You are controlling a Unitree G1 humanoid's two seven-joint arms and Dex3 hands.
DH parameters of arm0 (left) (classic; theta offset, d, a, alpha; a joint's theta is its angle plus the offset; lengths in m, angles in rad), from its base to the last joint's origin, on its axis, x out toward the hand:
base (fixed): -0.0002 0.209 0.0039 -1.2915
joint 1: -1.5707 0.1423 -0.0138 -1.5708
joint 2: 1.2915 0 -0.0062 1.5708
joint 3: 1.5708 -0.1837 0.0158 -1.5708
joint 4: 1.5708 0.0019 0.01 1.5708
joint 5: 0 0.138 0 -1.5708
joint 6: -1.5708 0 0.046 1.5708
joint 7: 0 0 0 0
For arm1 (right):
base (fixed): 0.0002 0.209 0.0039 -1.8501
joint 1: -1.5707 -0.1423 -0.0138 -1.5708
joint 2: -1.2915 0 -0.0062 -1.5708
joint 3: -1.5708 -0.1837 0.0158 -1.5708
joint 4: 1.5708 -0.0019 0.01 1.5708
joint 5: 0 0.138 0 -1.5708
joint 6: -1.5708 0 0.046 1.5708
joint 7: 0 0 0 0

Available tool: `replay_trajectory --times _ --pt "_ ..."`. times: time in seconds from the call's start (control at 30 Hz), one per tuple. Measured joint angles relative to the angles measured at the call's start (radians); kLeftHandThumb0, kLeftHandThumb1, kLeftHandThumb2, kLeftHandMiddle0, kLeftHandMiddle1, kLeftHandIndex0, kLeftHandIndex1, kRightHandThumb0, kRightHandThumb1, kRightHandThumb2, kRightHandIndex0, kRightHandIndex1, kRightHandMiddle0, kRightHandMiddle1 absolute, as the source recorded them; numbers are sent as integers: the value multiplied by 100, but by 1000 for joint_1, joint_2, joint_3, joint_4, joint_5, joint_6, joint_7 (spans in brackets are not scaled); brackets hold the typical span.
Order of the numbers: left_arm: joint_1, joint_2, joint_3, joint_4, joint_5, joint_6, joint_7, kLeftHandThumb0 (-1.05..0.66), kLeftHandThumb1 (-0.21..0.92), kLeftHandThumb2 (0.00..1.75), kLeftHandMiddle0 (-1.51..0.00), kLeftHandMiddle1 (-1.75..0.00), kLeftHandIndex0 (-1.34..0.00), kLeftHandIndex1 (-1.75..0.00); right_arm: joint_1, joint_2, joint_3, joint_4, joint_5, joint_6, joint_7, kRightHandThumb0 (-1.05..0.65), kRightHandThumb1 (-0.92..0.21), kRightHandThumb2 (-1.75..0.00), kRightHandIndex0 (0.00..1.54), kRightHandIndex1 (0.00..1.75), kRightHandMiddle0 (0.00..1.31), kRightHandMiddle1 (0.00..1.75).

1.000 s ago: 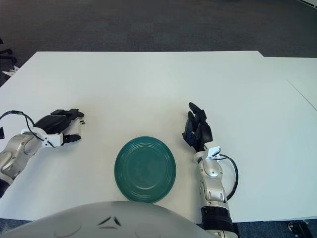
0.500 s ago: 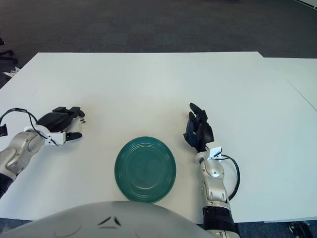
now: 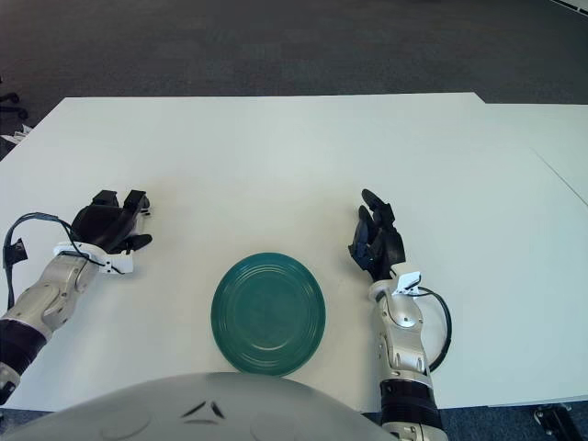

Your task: Put the charger into the plate.

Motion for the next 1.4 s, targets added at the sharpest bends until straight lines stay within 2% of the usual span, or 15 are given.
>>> replay_trajectory --times 0.1,0.2,0.6,1.07,1.4 --pt "-5 -1 -8 13 7 -11 45 0 1 166 -82 -174 -64 -172 -3 1 -7 3 7 0 0 -81 -92 -80 25 2 0 60" --pt "-12 -2 -19 35 16 -25 106 0 -3 169 -85 -175 -68 -169 -5 2 -14 6 14 0 -1 -81 -92 -79 27 2 0 61" --pt "-35 -4 -45 97 27 -51 229 0 -7 172 -89 -175 -72 -166 -28 4 -43 15 44 24 -5 -83 -92 -78 29 2 0 66" --pt "-42 -8 -50 111 8 -64 250 0 -4 171 -87 -175 -67 -171 -36 4 -55 15 52 41 -4 -84 -92 -75 30 2 0 65" --pt "-42 -7 -39 111 -39 -91 243 0 9 159 -78 -175 -56 -175 -45 -2 -62 26 52 44 0 -82 -92 -76 29 1 0 65"
